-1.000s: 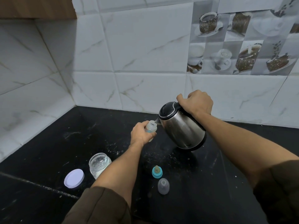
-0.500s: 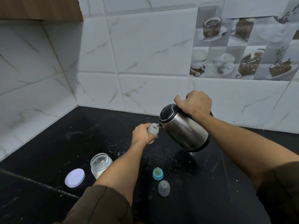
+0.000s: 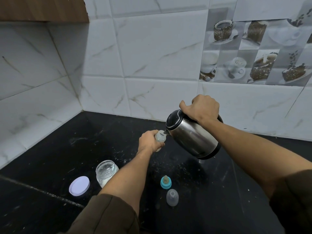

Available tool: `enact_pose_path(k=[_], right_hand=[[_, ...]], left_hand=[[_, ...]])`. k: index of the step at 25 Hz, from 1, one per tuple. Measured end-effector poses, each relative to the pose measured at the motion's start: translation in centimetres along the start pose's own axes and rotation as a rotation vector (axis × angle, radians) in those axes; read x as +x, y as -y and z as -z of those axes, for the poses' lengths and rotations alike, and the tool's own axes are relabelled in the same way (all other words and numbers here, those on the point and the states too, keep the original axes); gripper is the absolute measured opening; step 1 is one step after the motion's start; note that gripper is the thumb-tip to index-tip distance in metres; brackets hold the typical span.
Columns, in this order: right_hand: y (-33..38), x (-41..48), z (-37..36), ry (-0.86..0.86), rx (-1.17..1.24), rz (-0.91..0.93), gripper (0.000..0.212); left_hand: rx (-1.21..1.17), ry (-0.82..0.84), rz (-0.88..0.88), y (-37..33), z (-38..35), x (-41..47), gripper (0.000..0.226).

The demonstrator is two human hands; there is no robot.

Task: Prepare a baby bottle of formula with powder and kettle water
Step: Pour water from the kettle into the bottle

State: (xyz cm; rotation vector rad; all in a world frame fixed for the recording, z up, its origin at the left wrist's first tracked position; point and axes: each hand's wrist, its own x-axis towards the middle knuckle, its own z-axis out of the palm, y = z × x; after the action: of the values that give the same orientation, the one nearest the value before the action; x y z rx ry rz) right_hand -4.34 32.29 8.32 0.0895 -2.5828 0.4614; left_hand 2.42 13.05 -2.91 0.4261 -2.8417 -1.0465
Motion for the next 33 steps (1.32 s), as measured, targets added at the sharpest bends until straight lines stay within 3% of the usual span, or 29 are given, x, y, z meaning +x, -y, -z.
enact_pose_path(k=[33], right_hand=[[-0.28,-0.54,0.28,0.001,-0.011,0.02,0.059]], left_hand=[[-0.036,0.001,0.003,0.04,0.16,-0.8,0.05]])
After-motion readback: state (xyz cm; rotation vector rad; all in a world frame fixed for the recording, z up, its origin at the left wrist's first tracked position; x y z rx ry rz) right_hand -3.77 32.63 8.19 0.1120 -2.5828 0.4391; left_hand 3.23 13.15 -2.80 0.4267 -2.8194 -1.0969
